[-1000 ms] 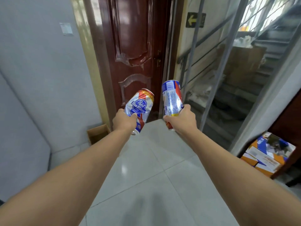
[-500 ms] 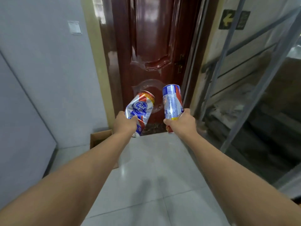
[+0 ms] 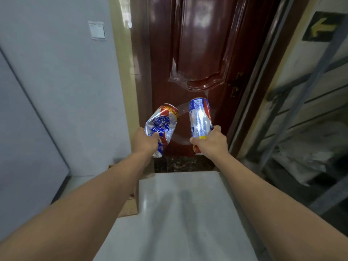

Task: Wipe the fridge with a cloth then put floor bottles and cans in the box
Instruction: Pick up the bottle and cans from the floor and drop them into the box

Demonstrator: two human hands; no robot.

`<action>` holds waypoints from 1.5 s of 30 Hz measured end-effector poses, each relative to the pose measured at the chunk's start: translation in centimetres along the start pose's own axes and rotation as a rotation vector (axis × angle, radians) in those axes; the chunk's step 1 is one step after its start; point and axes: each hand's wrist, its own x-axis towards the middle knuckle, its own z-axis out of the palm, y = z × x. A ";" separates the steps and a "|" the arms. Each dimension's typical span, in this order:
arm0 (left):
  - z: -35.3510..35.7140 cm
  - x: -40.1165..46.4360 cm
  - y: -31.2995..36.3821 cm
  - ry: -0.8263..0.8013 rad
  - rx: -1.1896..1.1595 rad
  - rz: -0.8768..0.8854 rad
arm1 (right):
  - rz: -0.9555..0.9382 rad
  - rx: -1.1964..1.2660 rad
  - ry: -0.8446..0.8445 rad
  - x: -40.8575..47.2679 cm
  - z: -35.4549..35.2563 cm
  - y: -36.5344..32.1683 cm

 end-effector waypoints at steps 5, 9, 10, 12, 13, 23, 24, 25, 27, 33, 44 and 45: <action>0.7 5.4 1.1 0.068 0.040 -0.007 | -0.057 -0.001 -0.062 6.2 2.9 -1.8; 1.5 9.8 1.1 0.161 0.055 -0.044 | -0.090 0.094 -0.181 11.7 6.9 -3.8; 1.7 10.9 1.0 0.189 0.056 -0.053 | -0.103 0.111 -0.211 12.9 7.9 -4.3; 2.3 12.9 1.0 0.247 0.051 -0.080 | -0.145 0.121 -0.266 15.6 9.9 -5.2; 2.6 13.9 1.0 0.273 0.046 -0.097 | -0.173 0.115 -0.288 16.9 10.8 -5.6; 4.4 21.2 0.5 0.573 -0.011 -0.288 | -0.408 -0.031 -0.501 27.4 18.5 -9.4; 4.2 21.7 0.2 0.599 -0.018 -0.303 | -0.420 -0.030 -0.528 27.7 19.4 -9.7; 3.9 22.2 -0.2 0.618 -0.026 -0.315 | -0.430 -0.029 -0.555 28.0 20.4 -10.0; 3.3 23.4 -1.0 0.646 -0.043 -0.340 | -0.450 -0.035 -0.605 28.5 22.4 -10.7; 1.4 28.0 -4.4 0.735 -0.084 -0.427 | -0.492 -0.057 -0.749 29.5 29.5 -13.7; -3.6 36.7 -12.5 0.823 -0.190 -0.611 | -0.589 -0.221 -0.918 30.1 42.9 -18.2; -3.8 37.1 -13.2 0.830 -0.193 -0.634 | -0.601 -0.239 -0.934 30.0 44.0 -18.3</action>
